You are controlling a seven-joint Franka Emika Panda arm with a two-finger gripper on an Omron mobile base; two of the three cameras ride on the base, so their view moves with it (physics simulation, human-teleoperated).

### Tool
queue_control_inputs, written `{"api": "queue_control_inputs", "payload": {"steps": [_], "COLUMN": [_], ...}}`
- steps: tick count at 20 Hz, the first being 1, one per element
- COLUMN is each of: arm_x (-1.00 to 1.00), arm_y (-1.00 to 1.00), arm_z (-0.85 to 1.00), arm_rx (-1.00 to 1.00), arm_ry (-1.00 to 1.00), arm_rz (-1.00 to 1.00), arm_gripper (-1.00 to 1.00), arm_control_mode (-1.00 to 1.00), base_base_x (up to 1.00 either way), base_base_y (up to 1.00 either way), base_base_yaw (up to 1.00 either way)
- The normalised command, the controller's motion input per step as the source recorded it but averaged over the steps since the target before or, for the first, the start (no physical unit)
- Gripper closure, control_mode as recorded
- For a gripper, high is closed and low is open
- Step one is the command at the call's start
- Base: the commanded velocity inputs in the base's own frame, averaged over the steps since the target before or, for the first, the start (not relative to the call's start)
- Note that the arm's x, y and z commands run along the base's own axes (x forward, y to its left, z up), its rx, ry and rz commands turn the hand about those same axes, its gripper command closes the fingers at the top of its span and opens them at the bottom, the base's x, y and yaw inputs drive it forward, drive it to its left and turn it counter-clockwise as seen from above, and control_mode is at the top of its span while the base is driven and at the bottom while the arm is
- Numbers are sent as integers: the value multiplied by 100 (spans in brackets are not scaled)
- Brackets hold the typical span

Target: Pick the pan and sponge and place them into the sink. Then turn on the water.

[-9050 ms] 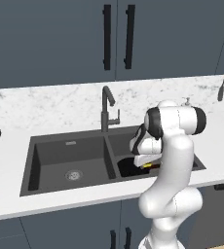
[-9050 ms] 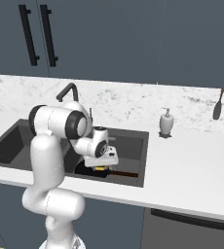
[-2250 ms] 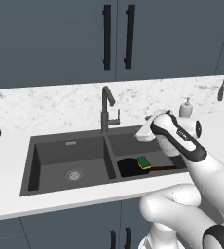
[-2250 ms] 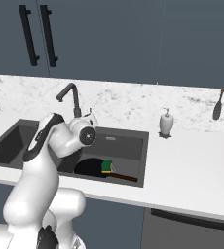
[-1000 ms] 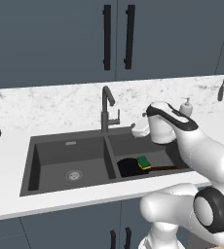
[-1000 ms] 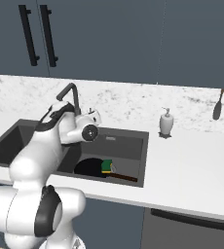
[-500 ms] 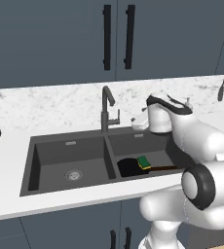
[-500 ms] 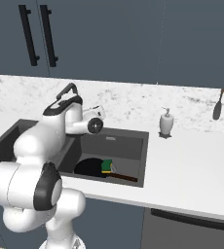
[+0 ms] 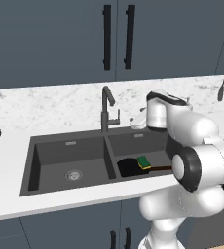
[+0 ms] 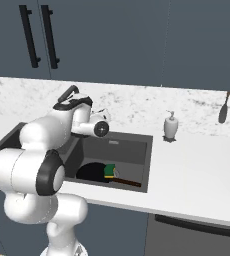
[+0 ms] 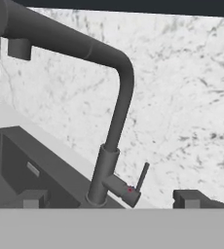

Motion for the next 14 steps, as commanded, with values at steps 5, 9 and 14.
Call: {"api": "queue_control_inputs", "payload": {"steps": [5,9,14], "arm_x": [28,23,11], "arm_y": [0,0,10], "arm_z": [-5,-6,-3], "arm_rx": [0,0,0], "arm_ry": [-1,0,0], "arm_rz": [0,0,0], "arm_gripper": [-100,-100,-100], "arm_control_mode": [-100,-100,-100], "base_base_x": [0,0,0], "base_base_y": [0,0,0], "base_base_yaw": [0,0,0]}}
